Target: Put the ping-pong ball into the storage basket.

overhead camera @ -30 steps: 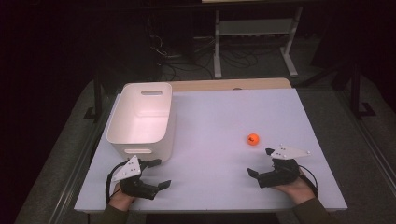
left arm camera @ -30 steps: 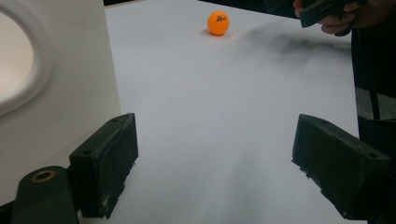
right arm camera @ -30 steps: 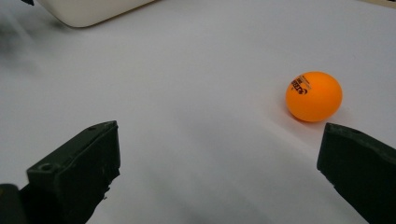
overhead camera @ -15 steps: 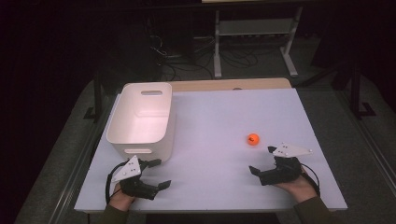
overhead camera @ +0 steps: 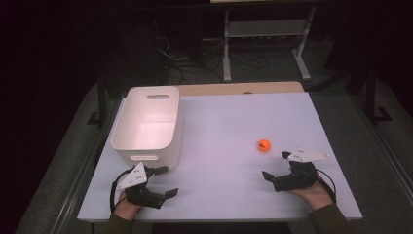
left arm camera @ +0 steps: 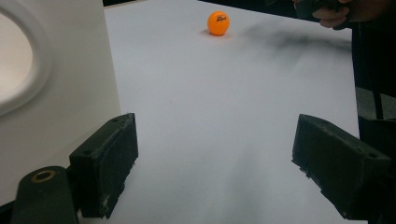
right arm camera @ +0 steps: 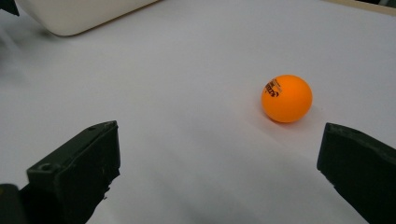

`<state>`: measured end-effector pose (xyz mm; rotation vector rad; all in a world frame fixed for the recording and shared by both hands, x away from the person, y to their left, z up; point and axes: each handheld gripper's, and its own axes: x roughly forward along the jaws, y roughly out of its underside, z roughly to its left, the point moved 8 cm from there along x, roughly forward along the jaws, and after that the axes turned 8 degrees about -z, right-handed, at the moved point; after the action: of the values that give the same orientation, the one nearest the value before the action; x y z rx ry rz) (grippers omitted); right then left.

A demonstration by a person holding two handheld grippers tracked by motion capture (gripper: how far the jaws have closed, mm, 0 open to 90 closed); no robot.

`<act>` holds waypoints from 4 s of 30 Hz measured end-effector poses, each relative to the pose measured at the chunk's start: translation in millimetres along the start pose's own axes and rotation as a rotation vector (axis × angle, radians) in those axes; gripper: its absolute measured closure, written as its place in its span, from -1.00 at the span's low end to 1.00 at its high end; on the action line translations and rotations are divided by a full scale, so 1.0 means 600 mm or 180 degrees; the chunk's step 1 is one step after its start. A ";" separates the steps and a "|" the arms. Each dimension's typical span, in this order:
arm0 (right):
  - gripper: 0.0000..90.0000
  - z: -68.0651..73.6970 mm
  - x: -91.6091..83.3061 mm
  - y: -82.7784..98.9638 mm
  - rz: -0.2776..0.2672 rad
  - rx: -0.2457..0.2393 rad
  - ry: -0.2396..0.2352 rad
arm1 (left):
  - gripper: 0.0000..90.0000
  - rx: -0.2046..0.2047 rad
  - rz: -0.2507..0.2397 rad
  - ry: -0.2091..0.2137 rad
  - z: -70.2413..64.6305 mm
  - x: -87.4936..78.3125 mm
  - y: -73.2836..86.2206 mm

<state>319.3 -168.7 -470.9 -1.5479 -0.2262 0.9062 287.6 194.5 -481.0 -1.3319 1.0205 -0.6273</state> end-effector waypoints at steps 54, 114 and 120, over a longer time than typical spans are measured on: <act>-1.00 -0.067 0.003 -0.013 0.0029 0.0033 0.0206 | -0.69 -0.0006 -0.0006 -0.0005 0.000 0.000 0.000; -1.00 -0.082 0.039 -0.033 -0.0024 0.0091 0.0204 | -0.69 -0.0004 -0.0017 -0.0003 0.000 0.000 -0.001; -1.00 -0.084 0.043 -0.034 -0.0010 0.0093 0.0209 | -0.69 -0.0005 -0.0017 -0.0003 0.001 0.000 -0.001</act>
<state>376.6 -186.1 -466.8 -1.5470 -0.1675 0.8515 287.8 194.8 -480.6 -1.3364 1.0173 -0.6301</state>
